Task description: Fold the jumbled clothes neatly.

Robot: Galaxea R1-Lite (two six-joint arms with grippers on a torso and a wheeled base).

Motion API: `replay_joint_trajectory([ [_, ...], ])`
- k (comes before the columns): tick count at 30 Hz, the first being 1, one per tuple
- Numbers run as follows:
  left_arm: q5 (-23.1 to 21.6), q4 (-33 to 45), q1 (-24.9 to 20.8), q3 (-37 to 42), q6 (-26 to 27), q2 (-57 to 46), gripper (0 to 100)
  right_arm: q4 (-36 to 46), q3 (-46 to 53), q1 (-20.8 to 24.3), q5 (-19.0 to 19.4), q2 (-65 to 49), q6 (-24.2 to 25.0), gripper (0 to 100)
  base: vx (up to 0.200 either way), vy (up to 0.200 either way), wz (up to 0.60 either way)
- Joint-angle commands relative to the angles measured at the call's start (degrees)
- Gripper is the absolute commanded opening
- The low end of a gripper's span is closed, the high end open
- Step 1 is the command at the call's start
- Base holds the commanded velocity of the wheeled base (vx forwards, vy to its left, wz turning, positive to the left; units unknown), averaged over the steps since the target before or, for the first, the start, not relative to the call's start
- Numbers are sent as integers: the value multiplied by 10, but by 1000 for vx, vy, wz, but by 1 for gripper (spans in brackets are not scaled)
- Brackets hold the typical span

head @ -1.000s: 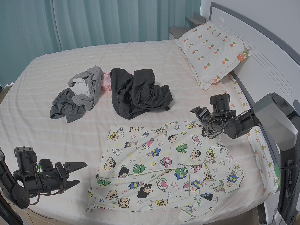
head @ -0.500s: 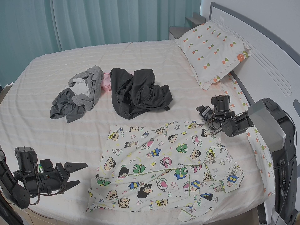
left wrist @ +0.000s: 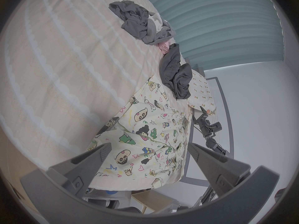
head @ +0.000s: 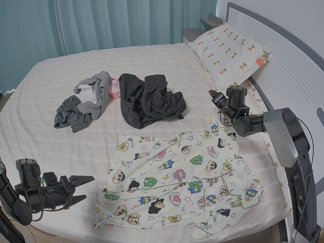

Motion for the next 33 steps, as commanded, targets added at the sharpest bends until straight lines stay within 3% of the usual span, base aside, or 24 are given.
replay_joint_trajectory([
  [1, 0, 0, 0, 7, 0, -1, 100, -2, -14, -2, -10, 18, -6, 100, 0, 0, 0],
  [3, 1, 0, 0, 7, 0, -3, 100, 0, 14, -6, -13, -1, -5, 100, 0, 0, 0],
  [5, 3, 0, 0, 7, -1, -6, 100, -6, 116, -16, -11, -65, -2, 100, 0, 0, 0],
  [10, 3, 0, 0, 7, -19, -13, 100, -55, 393, -23, 45, -230, 0, 100, 0, 0, 0],
  [11, 3, 0, 0, 7, -19, -13, 100, -55, 393, -23, 45, -230, 0, 100, 0, 0, 0],
  [14, 7, 0, 4, 7, -31, -26, 100, -184, 609, -26, 103, -353, -4, 100, 0, 0, 0],
  [17, 9, 3, 3, 7, -46, -37, 100, -272, 734, -23, 105, -415, -18, 100, 0, 0, 0],
  [22, 11, 5, 2, 7, -44, -38, 100, -369, 880, -18, 105, -503, -31, 100, 0, 0, 0],
  [27, 35, -6, 0, 0, -37, -46, 100, -385, 965, -10, 88, -592, -31, 100, 0, 0, 0],
  [33, 72, -14, -38, -113, -12, -22, 100, -384, 1013, 14, 75, -636, -28, 100, 0, 0, 0],
])
